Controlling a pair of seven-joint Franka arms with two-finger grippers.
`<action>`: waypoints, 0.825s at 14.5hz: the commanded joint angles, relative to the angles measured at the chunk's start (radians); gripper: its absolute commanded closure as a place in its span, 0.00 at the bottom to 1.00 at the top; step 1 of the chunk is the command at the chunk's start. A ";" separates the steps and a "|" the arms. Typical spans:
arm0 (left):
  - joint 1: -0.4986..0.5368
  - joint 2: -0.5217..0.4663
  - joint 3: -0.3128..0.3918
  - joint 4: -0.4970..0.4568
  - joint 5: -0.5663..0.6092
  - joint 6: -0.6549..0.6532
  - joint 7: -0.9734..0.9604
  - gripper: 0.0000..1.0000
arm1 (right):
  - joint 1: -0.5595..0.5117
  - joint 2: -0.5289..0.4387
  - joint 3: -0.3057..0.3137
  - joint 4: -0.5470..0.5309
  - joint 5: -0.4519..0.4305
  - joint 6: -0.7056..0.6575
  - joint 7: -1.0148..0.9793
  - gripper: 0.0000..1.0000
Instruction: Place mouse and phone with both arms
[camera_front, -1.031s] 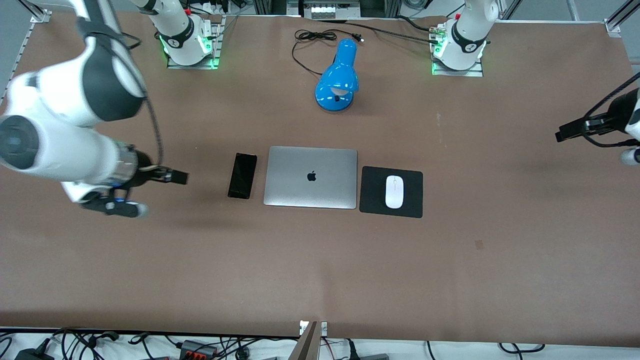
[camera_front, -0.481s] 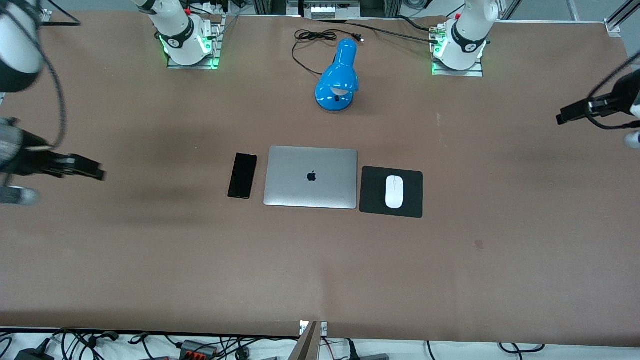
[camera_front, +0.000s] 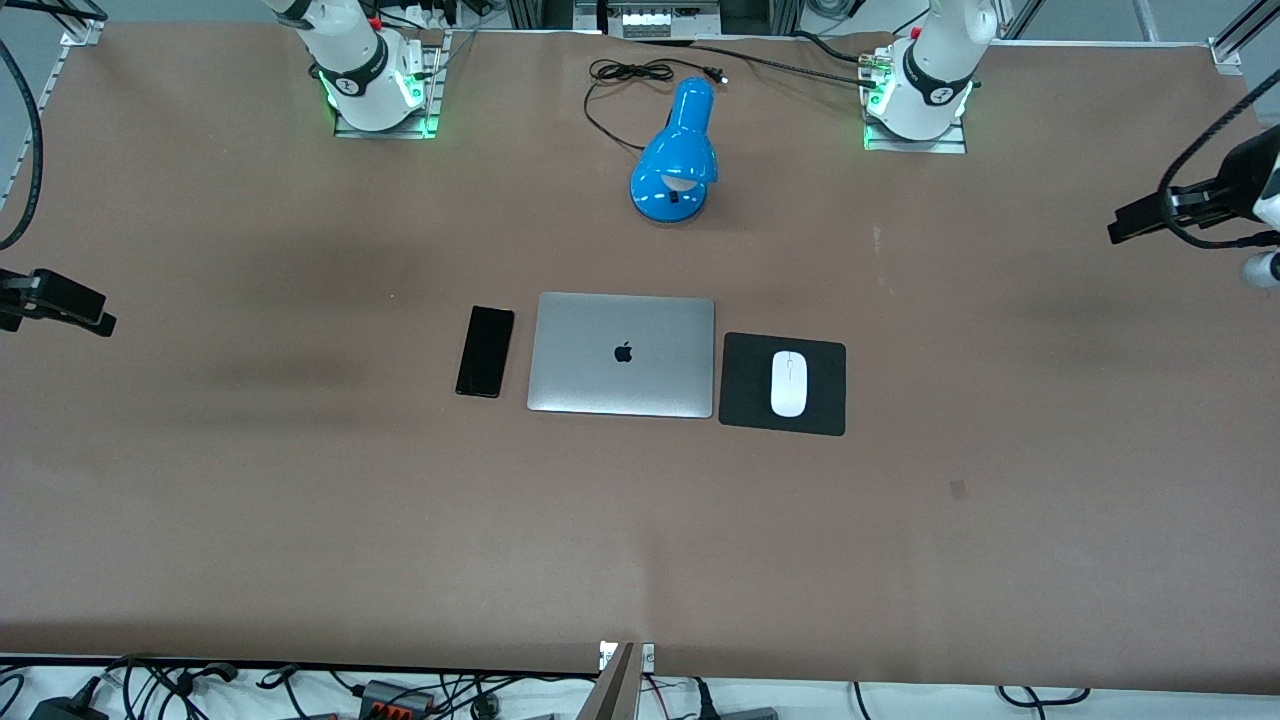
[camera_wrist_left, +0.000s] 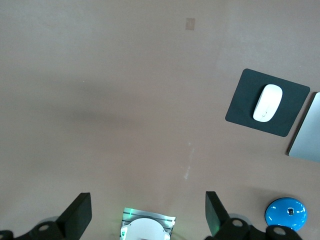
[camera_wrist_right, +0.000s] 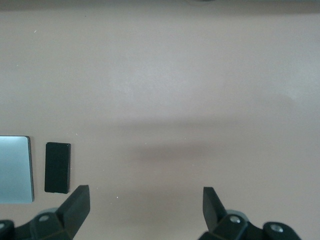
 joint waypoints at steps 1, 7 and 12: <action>-0.010 -0.001 0.010 0.008 -0.012 0.003 -0.007 0.00 | 0.008 -0.113 0.004 -0.196 -0.023 0.107 -0.016 0.00; -0.013 0.001 0.000 0.008 -0.013 0.037 -0.005 0.00 | 0.006 -0.288 0.008 -0.475 -0.010 0.207 -0.006 0.00; -0.012 -0.001 0.000 0.005 -0.015 0.029 -0.005 0.00 | 0.006 -0.313 0.010 -0.464 0.003 0.144 -0.017 0.00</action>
